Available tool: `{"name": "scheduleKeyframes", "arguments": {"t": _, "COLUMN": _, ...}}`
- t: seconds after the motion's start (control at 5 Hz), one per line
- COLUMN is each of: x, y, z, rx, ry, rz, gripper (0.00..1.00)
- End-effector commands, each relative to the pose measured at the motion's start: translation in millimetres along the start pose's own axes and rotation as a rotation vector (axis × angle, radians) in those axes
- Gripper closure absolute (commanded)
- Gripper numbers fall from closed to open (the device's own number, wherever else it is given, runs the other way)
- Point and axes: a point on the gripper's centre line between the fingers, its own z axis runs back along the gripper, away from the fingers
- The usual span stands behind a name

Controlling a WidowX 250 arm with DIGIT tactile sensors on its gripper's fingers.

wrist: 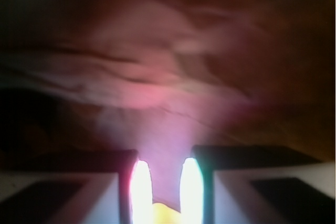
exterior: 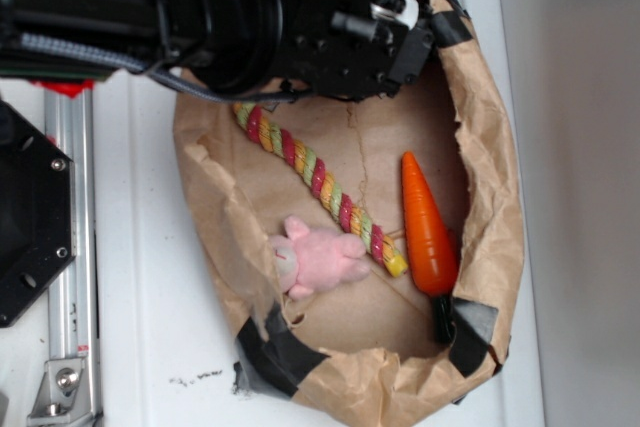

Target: Grab the yellow duck.

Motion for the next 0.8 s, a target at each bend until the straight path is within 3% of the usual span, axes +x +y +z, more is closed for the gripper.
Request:
{"name": "scheduleKeyframes", "arguments": {"t": 0.0, "x": 18.8, "y": 14.0, "z": 30.3, "rx": -0.058, "ry": 0.013, "rz": 0.042, "gripper": 1.0}}
{"name": "scheduleKeyframes", "arguments": {"t": 0.2, "x": 22.1, "y": 15.1, "z": 32.0, "rx": -0.076, "ry": 0.021, "rz": 0.065, "gripper": 1.0}}
{"name": "scheduleKeyframes", "arguments": {"t": 0.4, "x": 24.1, "y": 18.3, "z": 52.8, "rx": -0.115, "ry": 0.097, "rz": 0.03, "gripper": 1.0}}
{"name": "scheduleKeyframes", "arguments": {"t": 0.6, "x": 20.5, "y": 18.6, "z": 93.5, "rx": -0.192, "ry": 0.296, "rz": -0.156, "gripper": 1.0}}
